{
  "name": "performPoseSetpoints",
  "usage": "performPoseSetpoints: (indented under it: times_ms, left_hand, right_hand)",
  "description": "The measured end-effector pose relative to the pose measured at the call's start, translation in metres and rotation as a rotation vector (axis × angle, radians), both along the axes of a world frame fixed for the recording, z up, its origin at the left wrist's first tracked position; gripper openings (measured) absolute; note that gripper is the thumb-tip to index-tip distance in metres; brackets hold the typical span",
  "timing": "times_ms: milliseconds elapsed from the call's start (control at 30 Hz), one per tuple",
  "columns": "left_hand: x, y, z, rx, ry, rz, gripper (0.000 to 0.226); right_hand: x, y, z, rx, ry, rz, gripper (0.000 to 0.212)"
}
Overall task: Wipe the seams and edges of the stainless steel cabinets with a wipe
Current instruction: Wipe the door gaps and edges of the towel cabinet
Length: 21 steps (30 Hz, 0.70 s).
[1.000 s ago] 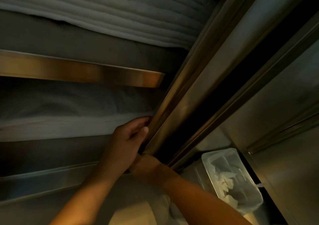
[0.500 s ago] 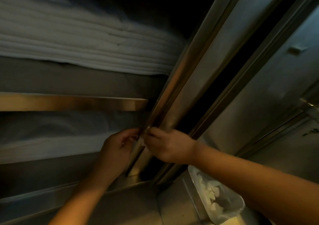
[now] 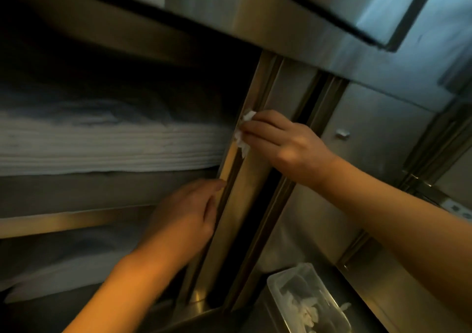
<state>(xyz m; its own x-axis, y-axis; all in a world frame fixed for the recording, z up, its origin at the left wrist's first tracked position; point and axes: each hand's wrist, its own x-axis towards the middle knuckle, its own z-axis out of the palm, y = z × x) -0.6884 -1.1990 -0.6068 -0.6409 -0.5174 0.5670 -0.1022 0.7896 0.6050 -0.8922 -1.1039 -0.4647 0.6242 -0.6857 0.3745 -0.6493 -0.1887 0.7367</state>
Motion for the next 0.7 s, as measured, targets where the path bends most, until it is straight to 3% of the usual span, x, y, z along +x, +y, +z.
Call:
performPoseSetpoints:
  times_ms: [100,233,400,700]
  left_hand:
    - [-0.013,0.001,0.038,-0.212,0.045,-0.074,0.041]
    - [-0.041,0.006,0.072,-0.510,0.083,-0.174,0.035]
    - [-0.068,-0.018,0.052,-0.818,-0.026,-0.193,0.038]
    - [-0.076,-0.024,0.027,-0.711,0.021,-0.286,0.030]
  right_hand:
    - [0.003,0.011,0.032,-0.118,-0.063,0.026,0.015]
    - [-0.003,0.048,0.041,-0.332,-0.333,0.039,0.015]
    - [-0.033,0.075,0.029,-0.543,-0.617,-0.062,0.013]
    - [-0.035,0.030,-0.003,-0.712,-1.035,0.015,0.002]
